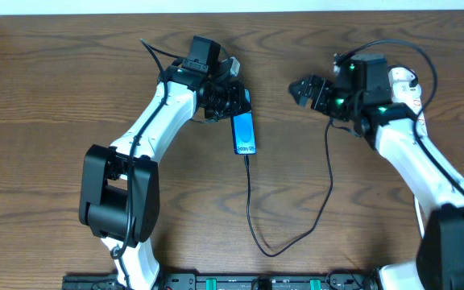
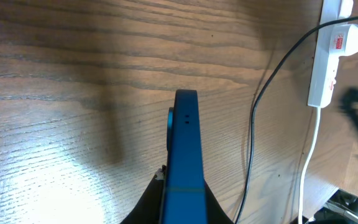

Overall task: Plug charger to phone and switch on socket
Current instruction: 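Lower the cabled phone with the left gripper onto the table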

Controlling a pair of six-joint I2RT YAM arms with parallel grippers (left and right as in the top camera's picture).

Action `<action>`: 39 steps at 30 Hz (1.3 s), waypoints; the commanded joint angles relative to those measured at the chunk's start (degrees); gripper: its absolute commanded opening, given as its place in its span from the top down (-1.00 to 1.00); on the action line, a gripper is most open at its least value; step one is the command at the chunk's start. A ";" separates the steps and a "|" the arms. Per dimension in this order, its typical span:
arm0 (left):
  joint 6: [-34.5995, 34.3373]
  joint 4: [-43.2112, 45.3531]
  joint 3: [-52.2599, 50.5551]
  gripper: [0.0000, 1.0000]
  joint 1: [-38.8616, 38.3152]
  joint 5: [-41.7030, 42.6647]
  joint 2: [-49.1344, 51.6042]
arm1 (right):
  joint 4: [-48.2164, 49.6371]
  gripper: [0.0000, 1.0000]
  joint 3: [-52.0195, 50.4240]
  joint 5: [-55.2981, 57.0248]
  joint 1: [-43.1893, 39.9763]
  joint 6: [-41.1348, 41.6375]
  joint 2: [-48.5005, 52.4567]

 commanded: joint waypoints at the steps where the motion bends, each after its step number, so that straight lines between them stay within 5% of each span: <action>1: -1.46 0.00 0.22 0.85 -0.50 0.96 0.94 | 0.09 -0.99 0.13 4.66 -0.24 -1.22 -4.61; 39: -13.51 7.08 0.22 0.85 -8.90 1.22 12.96 | -2.71 -0.95 0.11 10.86 -0.17 -1.22 -8.09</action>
